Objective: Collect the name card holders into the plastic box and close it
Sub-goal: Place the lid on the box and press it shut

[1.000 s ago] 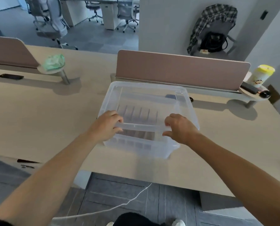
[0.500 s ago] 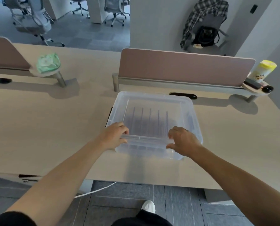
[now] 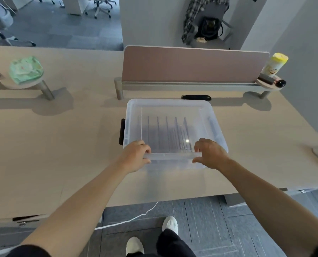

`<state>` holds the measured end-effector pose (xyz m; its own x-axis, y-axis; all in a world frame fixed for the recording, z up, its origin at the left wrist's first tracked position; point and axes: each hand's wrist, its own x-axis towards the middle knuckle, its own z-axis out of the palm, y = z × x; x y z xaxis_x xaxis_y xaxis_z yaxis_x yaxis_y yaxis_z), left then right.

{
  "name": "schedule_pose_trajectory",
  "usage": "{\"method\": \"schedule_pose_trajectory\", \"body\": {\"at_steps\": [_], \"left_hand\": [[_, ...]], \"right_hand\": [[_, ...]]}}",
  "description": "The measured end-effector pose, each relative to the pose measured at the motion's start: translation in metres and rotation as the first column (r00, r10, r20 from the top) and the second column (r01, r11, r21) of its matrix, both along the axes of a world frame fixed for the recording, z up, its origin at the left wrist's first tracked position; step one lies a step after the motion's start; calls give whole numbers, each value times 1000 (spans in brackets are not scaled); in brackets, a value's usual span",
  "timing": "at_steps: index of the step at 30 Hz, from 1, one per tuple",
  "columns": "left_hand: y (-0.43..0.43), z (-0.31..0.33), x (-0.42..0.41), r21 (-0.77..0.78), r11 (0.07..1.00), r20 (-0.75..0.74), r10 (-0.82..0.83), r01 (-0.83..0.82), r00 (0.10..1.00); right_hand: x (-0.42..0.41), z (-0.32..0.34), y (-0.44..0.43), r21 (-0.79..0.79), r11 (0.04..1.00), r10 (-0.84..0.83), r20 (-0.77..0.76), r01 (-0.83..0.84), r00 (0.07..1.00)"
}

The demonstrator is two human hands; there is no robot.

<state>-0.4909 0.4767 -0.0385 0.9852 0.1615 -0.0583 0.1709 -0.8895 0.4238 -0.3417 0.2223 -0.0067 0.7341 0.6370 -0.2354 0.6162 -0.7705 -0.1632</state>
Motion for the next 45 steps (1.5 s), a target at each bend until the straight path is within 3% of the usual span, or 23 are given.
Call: {"method": "schedule_pose_trajectory", "body": {"at_steps": [5, 10, 14, 16, 24, 32, 45], "left_hand": [[0, 4, -1, 33, 999, -16, -3, 4, 1000], [4, 31, 19, -49, 999, -201, -4, -6, 980], [1, 43, 61, 74, 997, -42, -27, 30, 999], [-1, 35, 84, 168, 986, 14, -13, 11, 1000], [-4, -10, 142, 289, 954, -154, 133, -84, 979], [-10, -35, 146, 392, 913, -91, 158, -110, 983], [4, -20, 146, 336, 934, -104, 162, -119, 981]], "right_hand": [[-6, -2, 1, -18, 999, -31, 23, 31, 999], [11, 10, 5, -132, 991, 19, -91, -31, 996], [44, 32, 23, 73, 997, -25, 4, 25, 1000], [60, 34, 39, 98, 995, -6, 55, 1, 998], [108, -27, 69, -68, 995, 66, -6, -67, 998], [111, -64, 68, -78, 995, 74, 114, -65, 991], [115, -52, 73, -130, 989, 87, 87, -75, 992]]}}
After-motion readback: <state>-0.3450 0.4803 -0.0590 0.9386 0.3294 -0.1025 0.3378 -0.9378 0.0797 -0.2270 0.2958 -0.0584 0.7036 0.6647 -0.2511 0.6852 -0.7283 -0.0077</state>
